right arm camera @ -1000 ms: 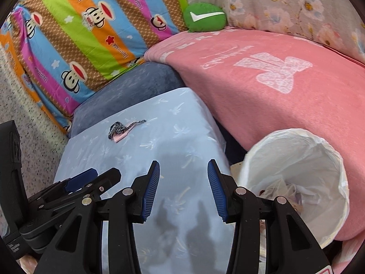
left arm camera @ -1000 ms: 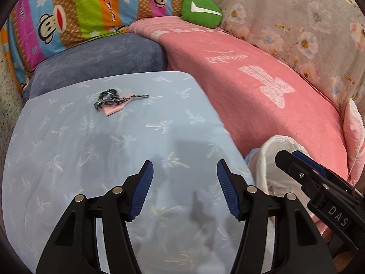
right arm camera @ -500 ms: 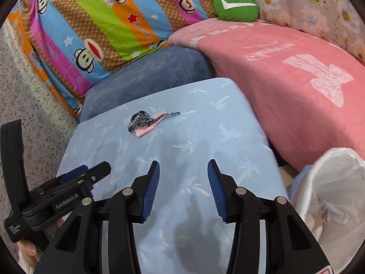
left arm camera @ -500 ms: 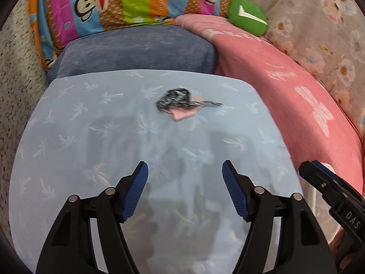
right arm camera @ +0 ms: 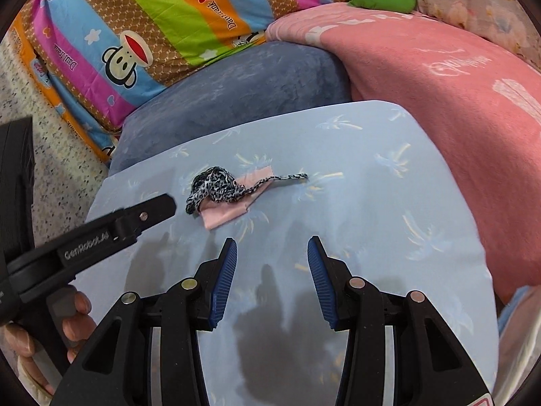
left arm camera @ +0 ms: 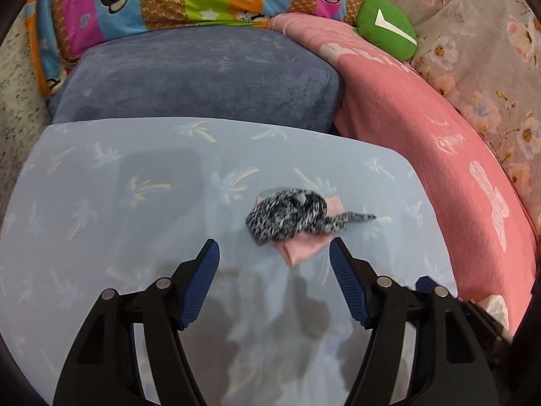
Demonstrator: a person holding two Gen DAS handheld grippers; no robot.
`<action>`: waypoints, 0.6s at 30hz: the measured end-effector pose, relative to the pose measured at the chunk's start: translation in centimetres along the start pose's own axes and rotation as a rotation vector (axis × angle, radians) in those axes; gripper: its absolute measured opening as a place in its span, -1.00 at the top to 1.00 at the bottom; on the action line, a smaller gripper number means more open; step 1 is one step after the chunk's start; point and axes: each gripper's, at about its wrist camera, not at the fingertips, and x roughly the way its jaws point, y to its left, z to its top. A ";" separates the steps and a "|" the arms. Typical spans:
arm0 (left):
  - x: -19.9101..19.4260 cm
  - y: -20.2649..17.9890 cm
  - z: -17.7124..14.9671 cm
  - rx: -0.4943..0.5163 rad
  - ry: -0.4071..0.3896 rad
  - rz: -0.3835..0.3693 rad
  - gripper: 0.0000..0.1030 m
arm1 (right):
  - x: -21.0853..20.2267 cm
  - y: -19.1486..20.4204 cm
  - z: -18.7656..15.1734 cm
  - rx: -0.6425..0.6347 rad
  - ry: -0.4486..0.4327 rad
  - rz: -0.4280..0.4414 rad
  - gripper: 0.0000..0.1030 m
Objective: Organize soft objects
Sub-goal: 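Grasp the black patterned tie with the left gripper while the right gripper grasps the pink cloth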
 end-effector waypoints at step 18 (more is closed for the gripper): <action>3.8 3.3 1.6 -0.088 0.064 -0.095 0.81 | 8.2 3.7 2.6 -0.074 0.042 0.021 0.16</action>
